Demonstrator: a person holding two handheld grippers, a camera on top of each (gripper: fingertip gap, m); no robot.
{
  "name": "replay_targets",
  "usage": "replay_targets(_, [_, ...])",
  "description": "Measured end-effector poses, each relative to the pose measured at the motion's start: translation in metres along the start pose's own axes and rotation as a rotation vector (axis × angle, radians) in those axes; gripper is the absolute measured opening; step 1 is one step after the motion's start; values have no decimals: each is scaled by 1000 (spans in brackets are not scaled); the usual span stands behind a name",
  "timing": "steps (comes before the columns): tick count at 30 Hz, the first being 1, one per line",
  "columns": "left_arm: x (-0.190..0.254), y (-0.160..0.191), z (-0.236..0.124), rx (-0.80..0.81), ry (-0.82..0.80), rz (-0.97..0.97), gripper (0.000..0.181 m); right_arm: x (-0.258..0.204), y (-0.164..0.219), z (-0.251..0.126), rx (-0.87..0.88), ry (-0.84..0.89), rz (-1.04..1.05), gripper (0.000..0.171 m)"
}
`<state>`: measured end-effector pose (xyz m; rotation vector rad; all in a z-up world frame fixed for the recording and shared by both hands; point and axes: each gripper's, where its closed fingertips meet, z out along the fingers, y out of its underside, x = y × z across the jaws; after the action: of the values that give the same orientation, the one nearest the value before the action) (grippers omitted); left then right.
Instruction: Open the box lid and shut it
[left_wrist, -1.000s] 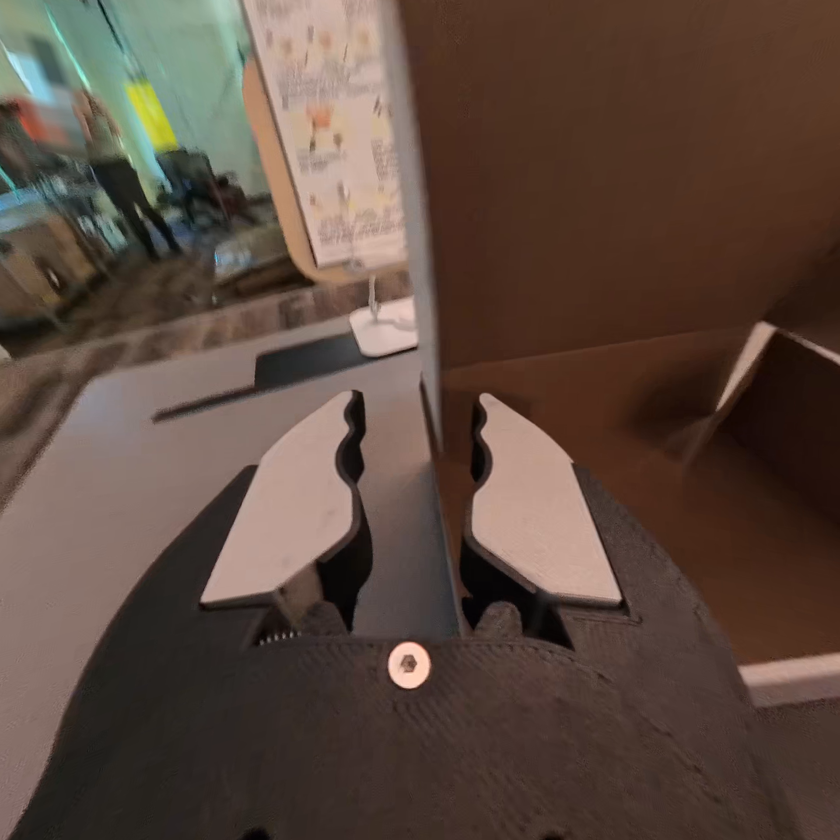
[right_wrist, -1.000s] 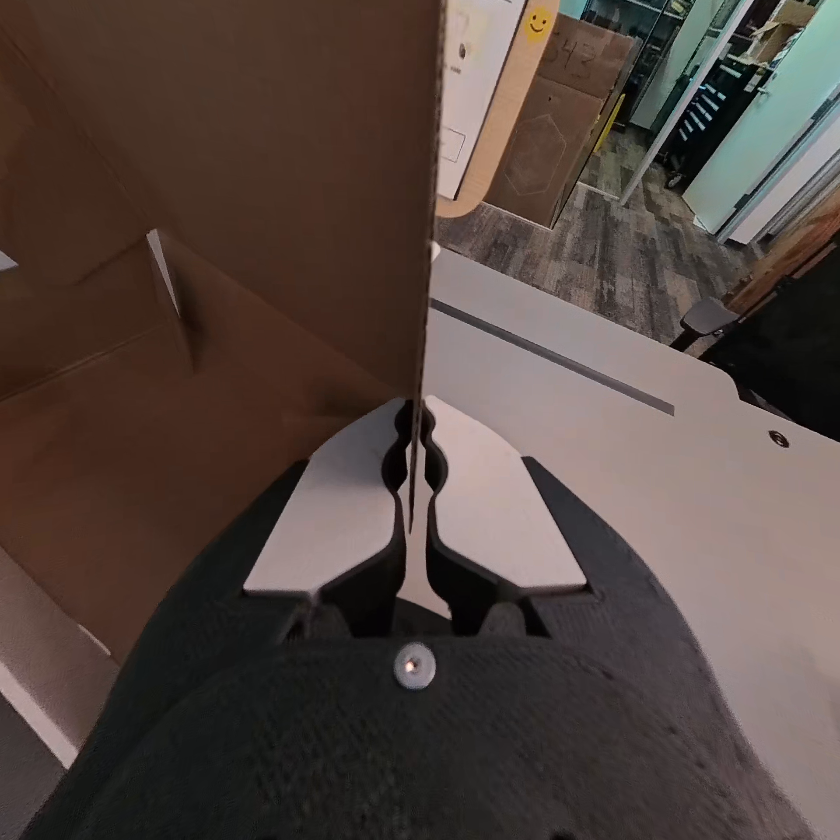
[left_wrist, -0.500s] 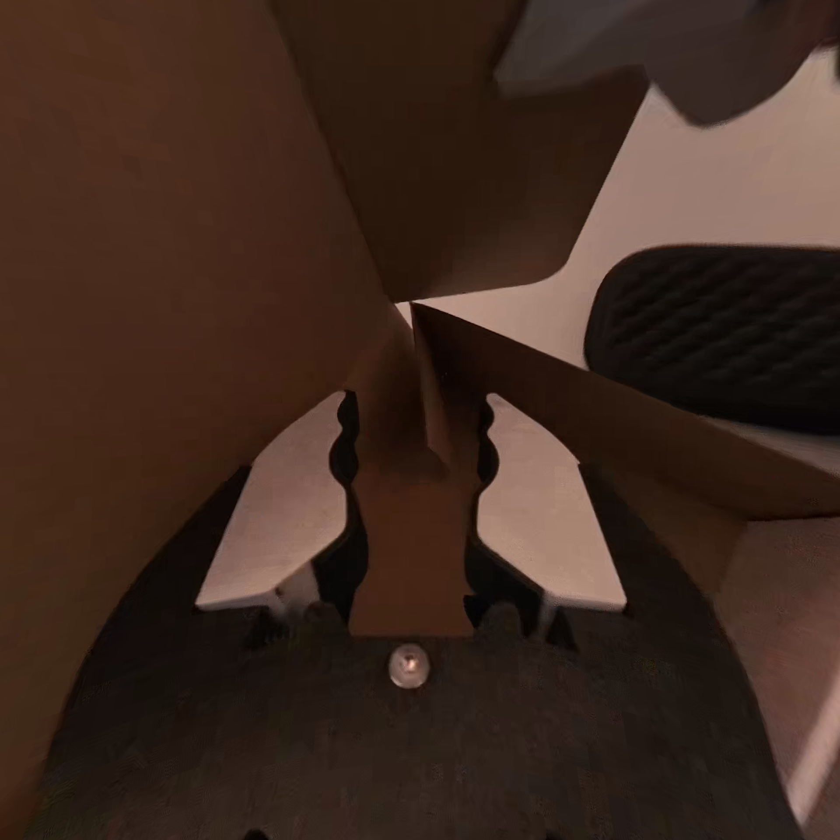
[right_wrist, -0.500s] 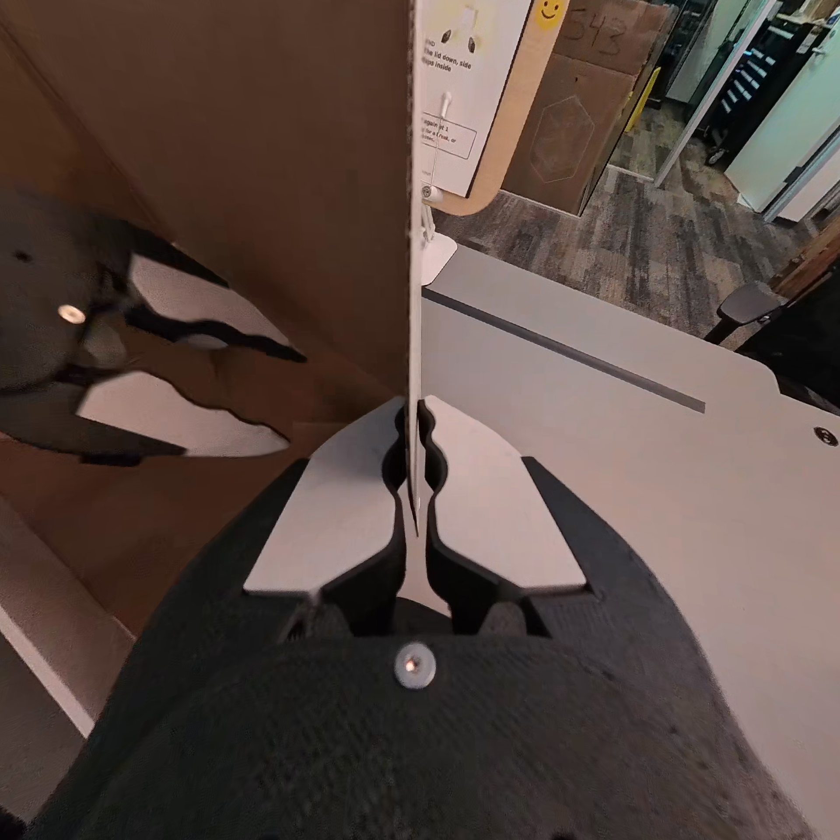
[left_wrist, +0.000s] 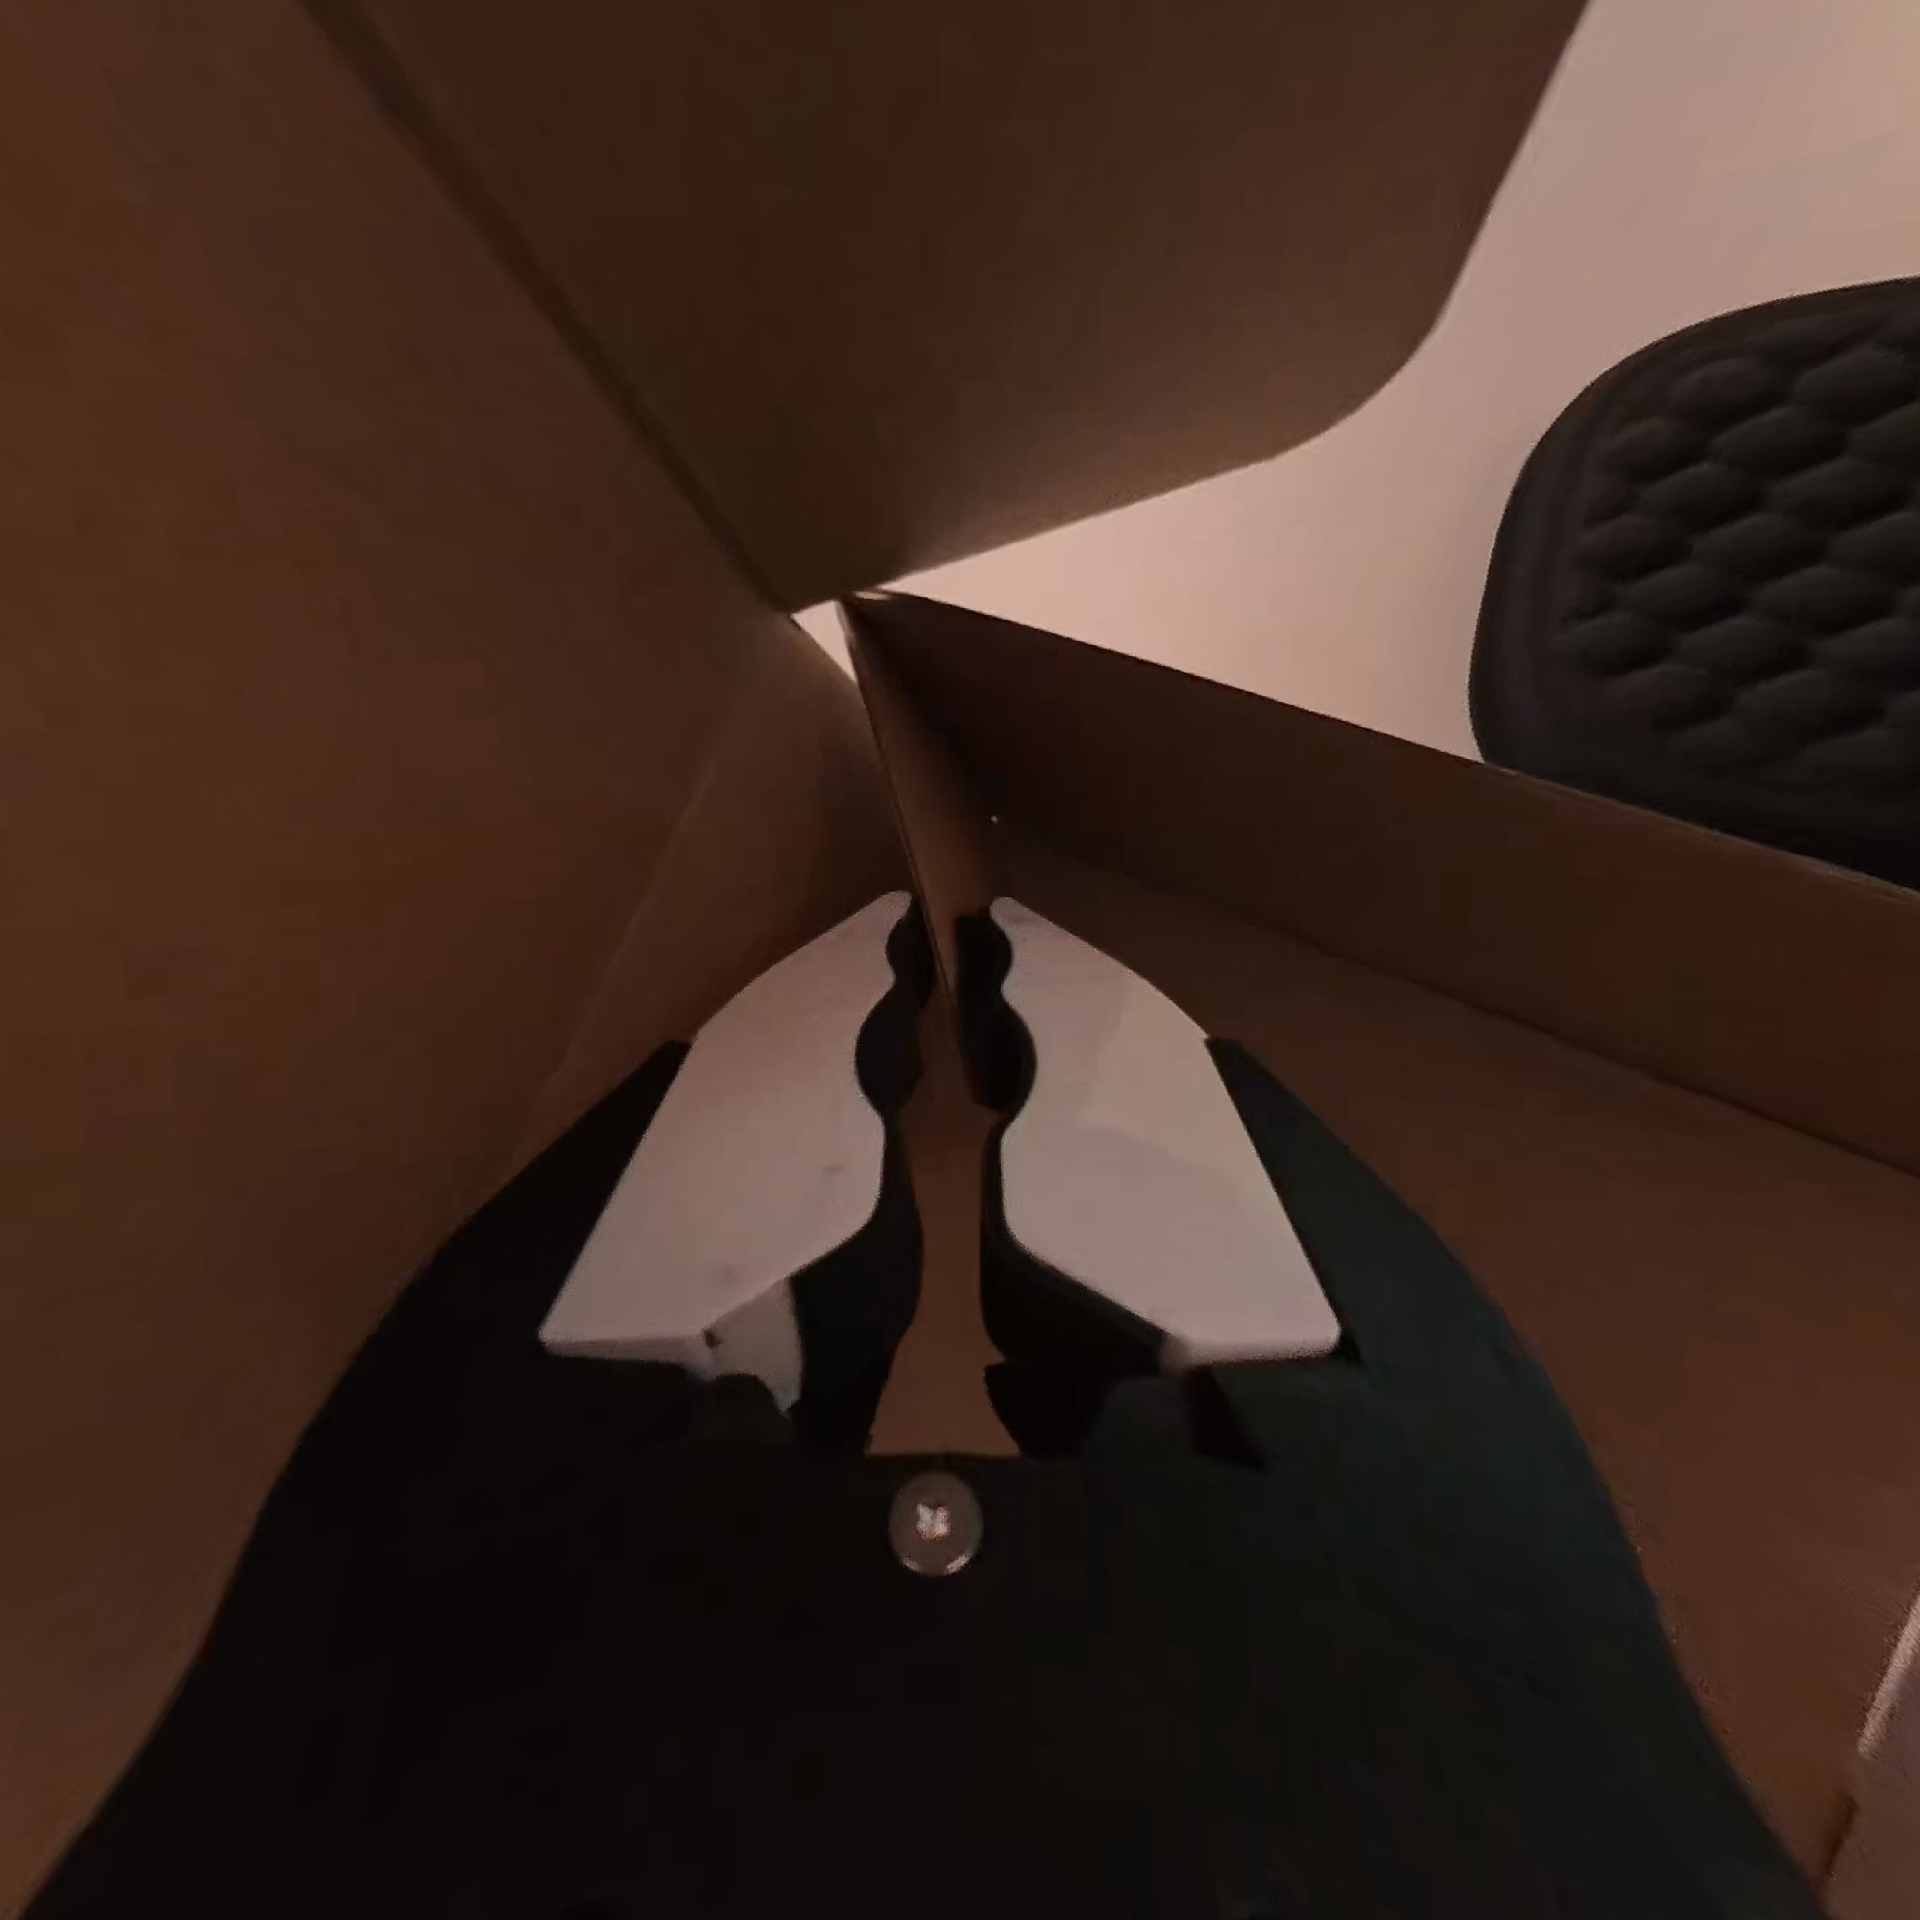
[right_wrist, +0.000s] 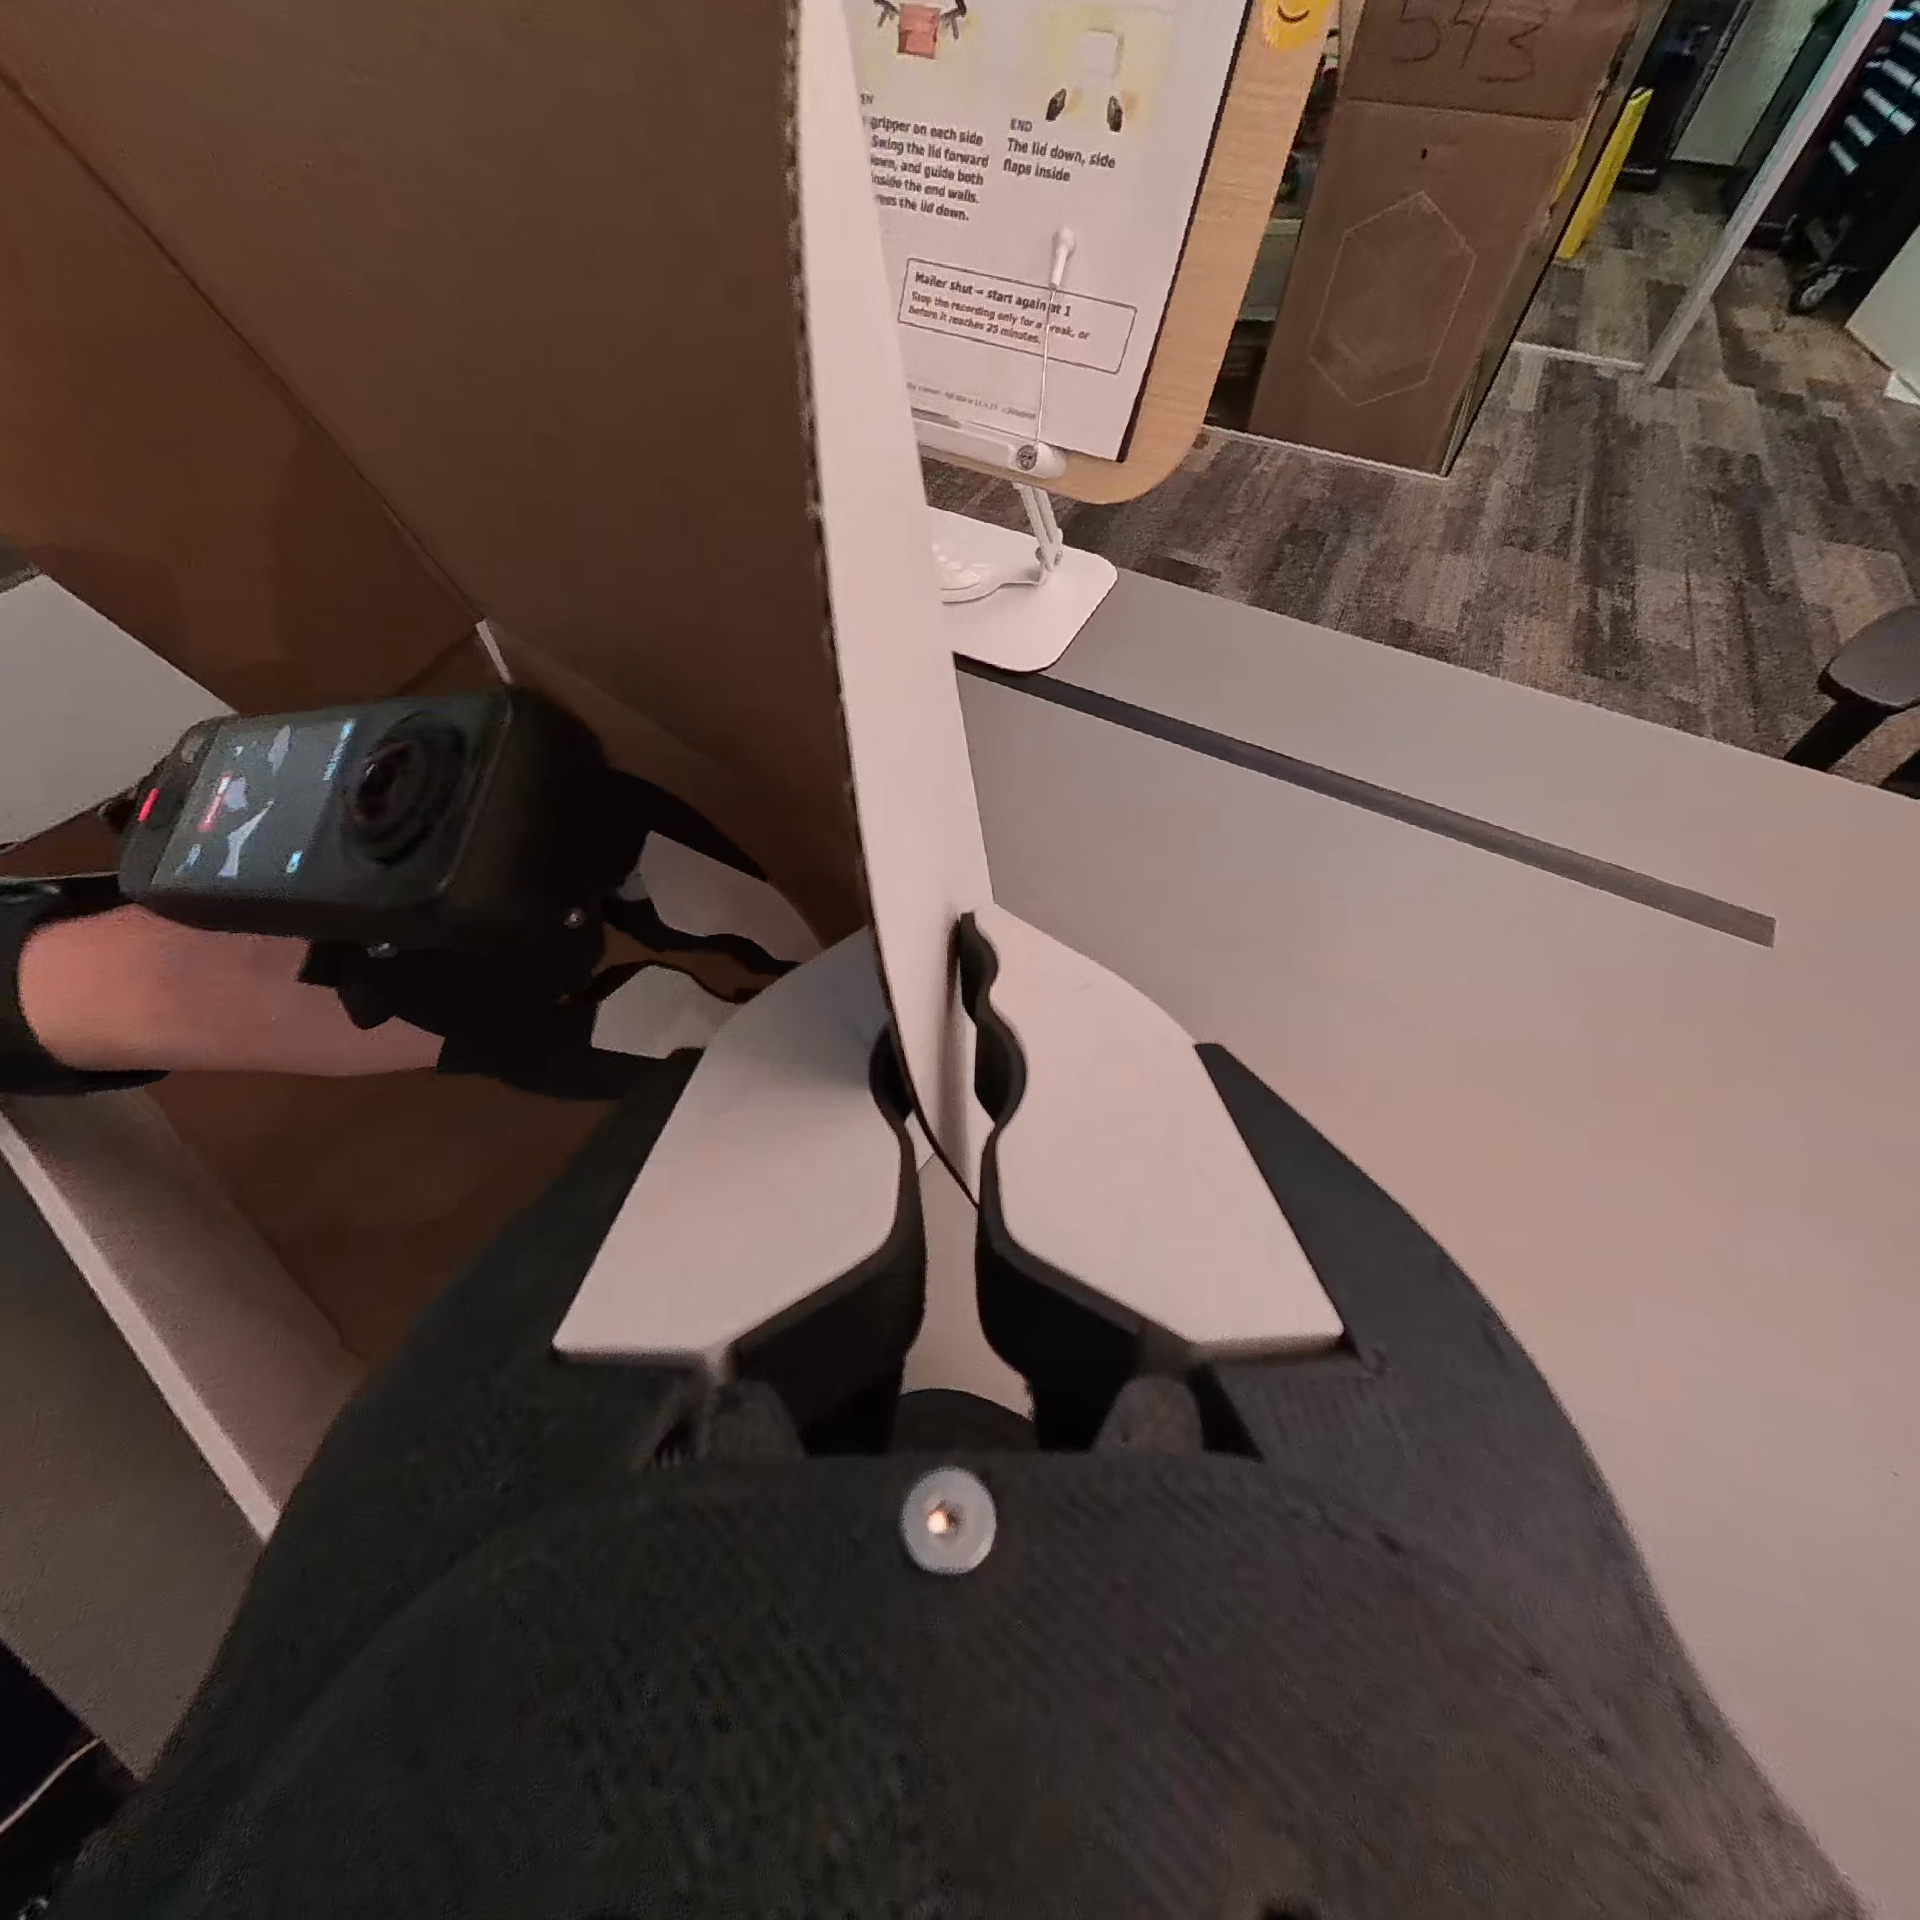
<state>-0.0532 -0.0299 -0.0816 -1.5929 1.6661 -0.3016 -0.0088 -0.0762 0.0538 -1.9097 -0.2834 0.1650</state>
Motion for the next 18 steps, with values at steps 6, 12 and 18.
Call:
replay_targets(6, [-17, 2, 4, 5, 4, -141, 3, 1, -3, 1, -22, -2, 39, 3])
replay_targets(12, [-32, 3, 4, -6, -68, -142, 4, -5, -12, 11, -88, -3, 97, 4])
replay_targets(18, [-39, 3, 8, -9, -85, -166, 3, -8, -18, 25, -162, -7, 207, 7])
